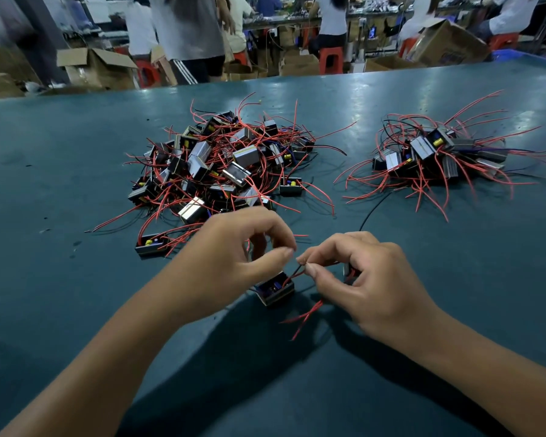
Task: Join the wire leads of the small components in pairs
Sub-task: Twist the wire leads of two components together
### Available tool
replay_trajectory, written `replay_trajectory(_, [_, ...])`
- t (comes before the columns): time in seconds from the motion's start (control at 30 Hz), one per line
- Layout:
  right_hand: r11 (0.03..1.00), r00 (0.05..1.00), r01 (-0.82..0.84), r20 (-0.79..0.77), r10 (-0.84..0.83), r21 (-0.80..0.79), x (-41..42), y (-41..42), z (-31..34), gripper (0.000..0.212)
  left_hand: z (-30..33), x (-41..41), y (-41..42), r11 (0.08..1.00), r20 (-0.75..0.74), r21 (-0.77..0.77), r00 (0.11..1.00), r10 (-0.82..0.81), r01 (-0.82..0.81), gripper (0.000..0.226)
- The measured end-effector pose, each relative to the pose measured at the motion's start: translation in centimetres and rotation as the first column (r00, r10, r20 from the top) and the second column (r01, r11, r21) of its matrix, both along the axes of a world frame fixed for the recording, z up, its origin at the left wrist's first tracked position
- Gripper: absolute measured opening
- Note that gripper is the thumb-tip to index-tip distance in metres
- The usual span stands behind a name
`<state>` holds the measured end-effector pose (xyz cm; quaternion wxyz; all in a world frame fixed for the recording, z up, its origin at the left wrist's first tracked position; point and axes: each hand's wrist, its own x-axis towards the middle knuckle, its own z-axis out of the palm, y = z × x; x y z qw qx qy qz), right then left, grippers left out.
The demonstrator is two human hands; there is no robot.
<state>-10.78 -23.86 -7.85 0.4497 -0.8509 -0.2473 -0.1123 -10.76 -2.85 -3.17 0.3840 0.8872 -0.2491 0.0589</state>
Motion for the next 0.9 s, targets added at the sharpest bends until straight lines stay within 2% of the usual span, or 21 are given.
replay_trajectory(0.1, [1.000, 1.000, -0.010, -0.018, 0.010, -0.003, 0.1, -0.1, 0.1, 0.019, 0.0, 0.5, 0.7, 0.994, 0.178, 0.074, 0.979, -0.096, 0.084, 0.009])
replay_trajectory(0.27, [1.000, 0.999, -0.014, -0.040, 0.014, 0.012, 0.1, -0.3, 0.2, 0.011, -0.9, 1.0, 0.4, 0.975, 0.283, 0.165, 0.940, -0.189, 0.146, 0.014])
replay_trajectory(0.4, [0.999, 0.999, -0.024, -0.044, 0.026, 0.026, 0.1, -0.3, 0.2, 0.004, -1.0, 1.3, 0.5, 0.973, 0.304, 0.169, 0.930, -0.205, 0.159, 0.015])
replay_trajectory(0.67, [0.997, 0.997, -0.060, -0.036, 0.061, 0.040, 0.0, 0.0, 0.2, 0.010, -1.1, 1.4, 0.3, 0.966, 0.361, 0.205, 0.904, -0.227, 0.160, 0.010])
replay_trajectory(0.9, [0.996, 0.995, -0.081, -0.050, 0.084, 0.049, -0.2, 0.1, 0.2, 0.012, -1.4, 1.4, 0.3, 0.960, 0.301, 0.215, 0.923, -0.241, 0.181, 0.013])
